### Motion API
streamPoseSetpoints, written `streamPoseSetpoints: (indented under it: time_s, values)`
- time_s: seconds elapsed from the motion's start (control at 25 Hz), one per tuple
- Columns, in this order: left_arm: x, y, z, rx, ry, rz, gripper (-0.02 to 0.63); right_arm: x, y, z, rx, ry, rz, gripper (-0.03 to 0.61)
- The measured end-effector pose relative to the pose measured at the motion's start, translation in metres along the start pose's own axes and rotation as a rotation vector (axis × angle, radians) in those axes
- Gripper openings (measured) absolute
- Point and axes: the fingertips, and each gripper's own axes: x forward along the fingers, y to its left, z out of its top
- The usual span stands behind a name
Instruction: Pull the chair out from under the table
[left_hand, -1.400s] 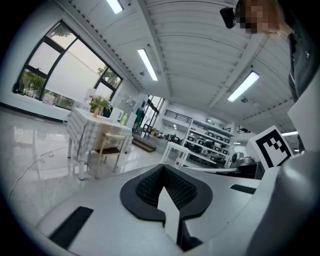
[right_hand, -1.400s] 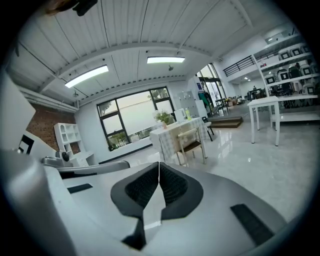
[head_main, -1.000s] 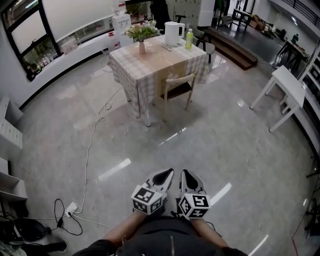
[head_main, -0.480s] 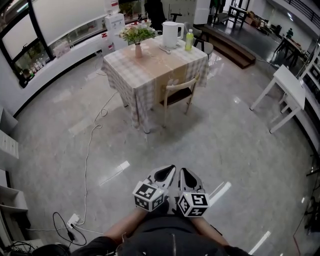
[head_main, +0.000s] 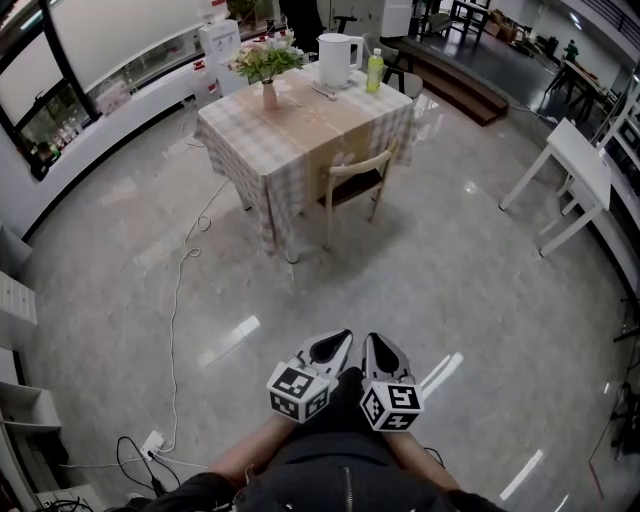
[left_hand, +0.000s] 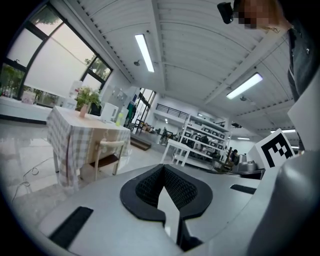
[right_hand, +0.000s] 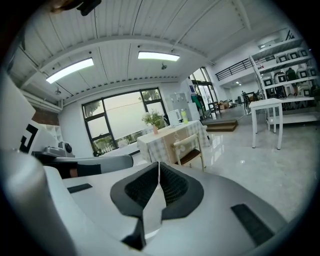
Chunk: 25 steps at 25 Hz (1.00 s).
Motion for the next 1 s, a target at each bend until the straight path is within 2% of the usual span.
streamPoseSetpoints:
  time_s: [0.44, 1.0]
  values:
    - [0.008, 0.015, -0.003, -0.035, -0.002, 0.016, 0.009, 0.013, -0.004, -0.006, -0.009, 0.029, 0.003, 0.015]
    - [0.067, 0.057, 0.021, -0.042, 0.008, 0.038, 0.009, 0.082, -0.038, 0.025, -0.016, 0.039, 0.032, 0.015]
